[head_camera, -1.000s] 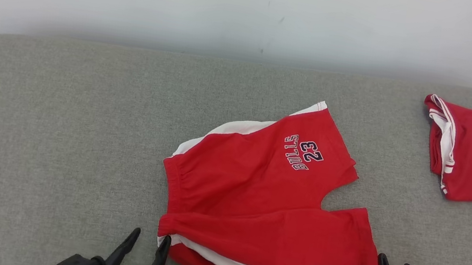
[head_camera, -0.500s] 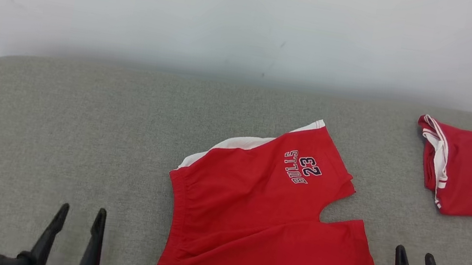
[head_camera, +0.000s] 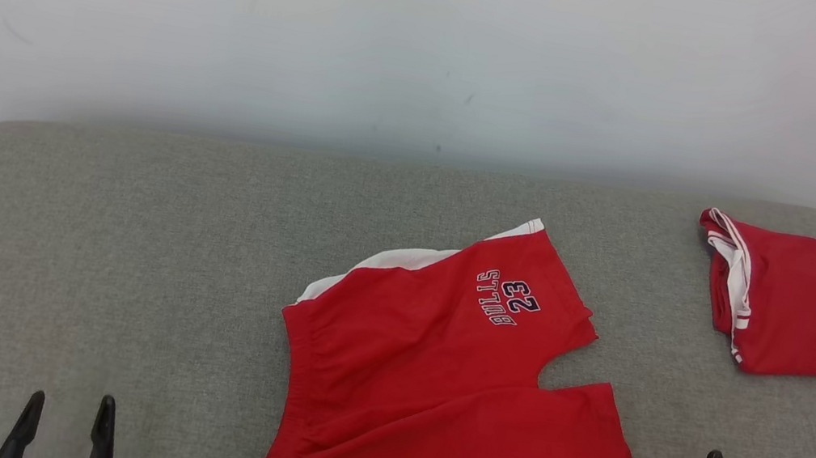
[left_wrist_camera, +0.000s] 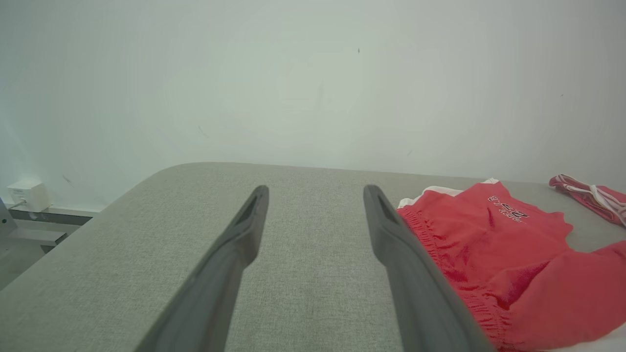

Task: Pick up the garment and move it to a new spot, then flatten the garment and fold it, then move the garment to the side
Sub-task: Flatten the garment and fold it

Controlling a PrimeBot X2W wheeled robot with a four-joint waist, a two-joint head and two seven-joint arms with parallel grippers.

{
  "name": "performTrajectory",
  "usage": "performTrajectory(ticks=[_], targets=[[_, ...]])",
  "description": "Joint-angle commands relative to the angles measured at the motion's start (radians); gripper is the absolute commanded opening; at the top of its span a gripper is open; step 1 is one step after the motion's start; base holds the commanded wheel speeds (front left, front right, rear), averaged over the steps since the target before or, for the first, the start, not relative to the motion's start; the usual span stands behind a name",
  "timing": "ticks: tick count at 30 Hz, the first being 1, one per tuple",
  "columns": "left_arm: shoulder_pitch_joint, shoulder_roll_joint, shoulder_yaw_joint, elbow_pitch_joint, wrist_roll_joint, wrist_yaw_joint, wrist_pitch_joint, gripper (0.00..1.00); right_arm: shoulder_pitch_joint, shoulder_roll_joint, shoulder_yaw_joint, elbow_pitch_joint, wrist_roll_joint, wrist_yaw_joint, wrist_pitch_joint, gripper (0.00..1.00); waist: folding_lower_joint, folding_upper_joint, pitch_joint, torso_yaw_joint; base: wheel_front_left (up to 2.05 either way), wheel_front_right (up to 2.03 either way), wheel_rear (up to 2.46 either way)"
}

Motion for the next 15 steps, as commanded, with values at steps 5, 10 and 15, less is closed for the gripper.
performTrajectory(ticks=[5,10,15], targets=[[0.03,-0.015,0.019,0.026,0.017,-0.018,-0.003,1.0,0.03,0.002,0.01,-0.004,-0.037,-0.003,-0.007,1.0,0.0001,0.0,0.002,0.001,0.0,0.0,0.0],[0.035,-0.027,0.033,0.042,0.032,-0.027,-0.003,1.0,0.037,0.009,0.021,-0.002,-0.058,-0.003,-0.009,1.0,0.0001,0.0,0.005,0.004,0.0,0.0,0.0],[0.02,-0.034,0.037,0.049,0.045,-0.037,-0.003,1.0,0.031,-0.007,0.031,0.0,-0.069,-0.003,-0.009,1.0,0.0001,0.0,0.006,0.008,0.0,0.0,0.0]])
